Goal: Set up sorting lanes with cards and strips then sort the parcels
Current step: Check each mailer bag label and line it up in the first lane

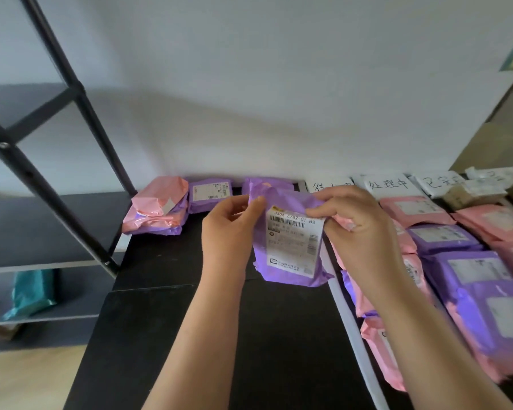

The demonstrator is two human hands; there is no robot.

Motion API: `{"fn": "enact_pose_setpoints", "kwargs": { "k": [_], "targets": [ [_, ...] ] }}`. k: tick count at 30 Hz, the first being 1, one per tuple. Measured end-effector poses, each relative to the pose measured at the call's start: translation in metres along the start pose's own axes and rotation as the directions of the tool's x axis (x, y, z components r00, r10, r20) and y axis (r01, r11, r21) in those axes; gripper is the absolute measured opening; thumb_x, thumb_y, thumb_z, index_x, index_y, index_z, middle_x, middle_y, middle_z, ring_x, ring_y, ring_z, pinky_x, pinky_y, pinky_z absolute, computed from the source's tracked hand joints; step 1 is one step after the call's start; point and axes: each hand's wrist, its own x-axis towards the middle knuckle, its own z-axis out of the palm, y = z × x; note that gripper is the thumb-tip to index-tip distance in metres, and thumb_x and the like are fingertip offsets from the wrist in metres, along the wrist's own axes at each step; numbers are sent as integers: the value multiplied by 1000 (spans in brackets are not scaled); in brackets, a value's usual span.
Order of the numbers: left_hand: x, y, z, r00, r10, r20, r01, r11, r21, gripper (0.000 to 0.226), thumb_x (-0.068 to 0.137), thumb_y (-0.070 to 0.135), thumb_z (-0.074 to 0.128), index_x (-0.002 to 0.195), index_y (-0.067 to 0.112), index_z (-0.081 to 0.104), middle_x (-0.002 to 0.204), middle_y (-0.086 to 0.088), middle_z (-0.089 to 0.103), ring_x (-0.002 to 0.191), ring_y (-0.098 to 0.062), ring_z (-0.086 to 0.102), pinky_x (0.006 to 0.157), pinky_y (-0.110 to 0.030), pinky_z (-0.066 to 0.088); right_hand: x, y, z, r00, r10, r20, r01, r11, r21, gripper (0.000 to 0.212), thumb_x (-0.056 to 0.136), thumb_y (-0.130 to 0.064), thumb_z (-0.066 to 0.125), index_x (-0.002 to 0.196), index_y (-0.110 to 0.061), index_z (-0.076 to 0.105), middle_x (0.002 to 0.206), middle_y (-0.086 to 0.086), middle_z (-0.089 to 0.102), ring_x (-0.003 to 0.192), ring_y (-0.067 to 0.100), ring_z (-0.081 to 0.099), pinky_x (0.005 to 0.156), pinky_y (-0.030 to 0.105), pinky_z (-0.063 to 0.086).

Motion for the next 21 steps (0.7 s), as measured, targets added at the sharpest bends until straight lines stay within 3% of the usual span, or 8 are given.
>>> {"fn": "enact_pose_setpoints", "kwargs": {
  "k": [1,4,6,9,10,13,17,21],
  "targets": [
    [-1,1,-2,1000,14,-26,-14,1000,-20,11,85,30,75,90,21,74,80,5,75,74,-8,70,55,-13,49,-1,-3,-1,1000,27,1,-27,1000,-1,34,78,21,64,86,-9,79,106,2,66,104,22,63,89,38,51],
    [-4,7,-8,990,93,-110,-97,995,-27,12,85,26,76,79,17,71,66,8,67,60,-6,56,50,-13,42,-5,-12,-4,995,88,-53,-90,995,-40,32,85,9,65,103,-14,75,111,-6,63,106,1,57,88,11,43],
    [-6,11,-12,974,151,-167,-154,988,-6,19,86,31,75,74,18,67,59,13,61,53,-2,50,50,-12,39,-7,-19,-6,969,228,-95,-222,973,65,29,92,-7,66,117,-21,67,113,-18,65,105,-8,57,86,5,43],
    [-11,18,-17,954,216,-206,-218,976,11,24,87,34,73,70,22,63,54,17,57,48,2,47,48,-10,37,-7,-29,-6,884,466,-39,-450,870,202,12,96,-34,61,106,-30,67,97,-29,68,93,-11,62,70,3,43],
    [-13,21,-17,951,228,-208,-232,973,7,24,88,34,72,69,23,62,54,17,57,48,2,48,48,-10,37,-6,-32,-6,868,497,3,-488,851,195,17,96,-43,58,99,-30,68,92,-27,69,88,-11,62,64,2,41],
    [-17,27,-18,947,248,-203,-255,967,-9,25,88,36,71,69,24,61,56,16,56,51,-1,48,50,-14,38,-1,-41,-7,842,529,109,-540,821,187,40,92,-57,51,92,-22,71,85,-15,73,79,-5,65,55,4,40],
    [-24,34,-18,941,288,-179,-291,957,8,21,85,40,72,71,25,65,63,14,64,57,0,55,54,-14,43,2,-55,-9,860,508,53,-501,817,284,27,93,-38,64,82,-14,69,75,-10,73,69,-1,68,51,8,42],
    [-31,41,-21,958,256,-131,-266,962,-63,29,72,57,70,77,28,70,71,5,69,67,-14,62,64,-36,53,1,-61,-14,837,546,-31,-499,785,368,14,91,-22,68,79,-15,71,78,-3,75,81,20,72,69,37,52]
  ]
}}
